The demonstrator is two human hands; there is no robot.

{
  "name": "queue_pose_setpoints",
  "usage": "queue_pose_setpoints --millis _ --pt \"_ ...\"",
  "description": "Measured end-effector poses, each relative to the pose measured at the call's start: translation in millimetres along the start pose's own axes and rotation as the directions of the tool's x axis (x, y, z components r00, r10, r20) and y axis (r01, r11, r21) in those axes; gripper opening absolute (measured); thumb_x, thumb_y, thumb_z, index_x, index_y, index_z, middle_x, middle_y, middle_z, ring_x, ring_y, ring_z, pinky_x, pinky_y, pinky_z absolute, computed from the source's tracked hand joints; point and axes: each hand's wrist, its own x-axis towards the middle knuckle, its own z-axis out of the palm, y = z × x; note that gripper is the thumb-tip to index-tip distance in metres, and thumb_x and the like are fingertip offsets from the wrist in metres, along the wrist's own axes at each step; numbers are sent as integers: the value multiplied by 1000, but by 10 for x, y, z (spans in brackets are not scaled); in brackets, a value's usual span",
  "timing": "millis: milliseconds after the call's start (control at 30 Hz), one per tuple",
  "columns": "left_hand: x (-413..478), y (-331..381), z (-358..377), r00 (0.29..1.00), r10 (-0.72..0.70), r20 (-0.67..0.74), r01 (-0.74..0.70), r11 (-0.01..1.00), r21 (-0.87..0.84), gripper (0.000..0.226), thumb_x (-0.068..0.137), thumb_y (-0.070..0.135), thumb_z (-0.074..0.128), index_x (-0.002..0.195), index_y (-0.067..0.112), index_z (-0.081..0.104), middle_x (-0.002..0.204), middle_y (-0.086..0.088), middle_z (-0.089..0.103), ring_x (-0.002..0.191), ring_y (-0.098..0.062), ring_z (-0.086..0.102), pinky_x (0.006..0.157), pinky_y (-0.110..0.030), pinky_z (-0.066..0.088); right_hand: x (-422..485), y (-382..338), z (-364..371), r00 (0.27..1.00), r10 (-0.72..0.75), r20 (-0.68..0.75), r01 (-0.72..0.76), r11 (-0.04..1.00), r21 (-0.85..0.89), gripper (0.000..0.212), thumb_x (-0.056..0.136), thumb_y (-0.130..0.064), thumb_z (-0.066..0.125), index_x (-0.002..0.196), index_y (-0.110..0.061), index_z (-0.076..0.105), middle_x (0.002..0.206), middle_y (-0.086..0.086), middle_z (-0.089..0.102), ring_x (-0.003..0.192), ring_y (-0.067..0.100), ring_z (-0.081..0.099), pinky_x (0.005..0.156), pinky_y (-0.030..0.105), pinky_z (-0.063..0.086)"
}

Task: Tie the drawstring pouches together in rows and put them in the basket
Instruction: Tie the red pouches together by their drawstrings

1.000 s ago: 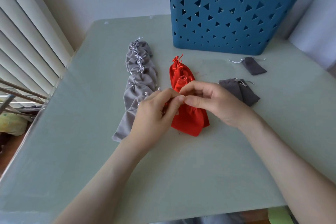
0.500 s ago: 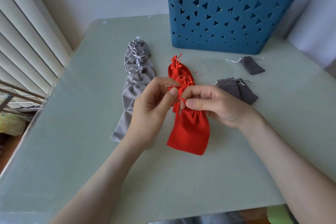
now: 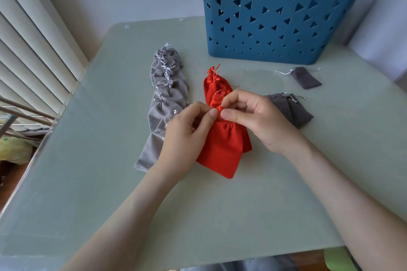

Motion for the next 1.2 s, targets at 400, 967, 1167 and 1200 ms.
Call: queue_pose_setpoints --millis 400,967,1167,1200 --pt "-35 -35 68 997 50 -59 -46 996 78 33 96 24 53 67 14 42 52 10 39 53 -4 38 53 -14 31 8 20 90 998 2 -55 -8 994 -107 17 84 1 65 81 -16 64 80 -3 71 79 4 64 80 19 50" --pt "37 -16 -19 925 -21 379 159 928 -336 26 88 30 61 62 25 57 49 13 42 46 -3 35 47 -14 29 7 13 31 979 -202 1 192 933 -305 7 82 -15 63 77 -20 60 78 -14 61 80 4 56 79 19 43" --pt "40 -65 -3 989 -62 135 90 972 -215 30 92 31 59 67 17 56 56 11 37 51 -7 30 51 -25 25 -11 -13 6 999 -29 42 34 992 -120 20 87 -34 56 99 -18 61 94 4 65 91 8 59 86 24 43" --pt "39 -65 -5 992 -70 101 91 969 -230 30 92 33 58 73 10 58 60 6 41 54 -8 33 53 -28 27 -8 -14 -2 999 -14 50 19 995 -96 19 87 -29 57 101 -18 61 94 6 66 92 9 59 86 24 45"
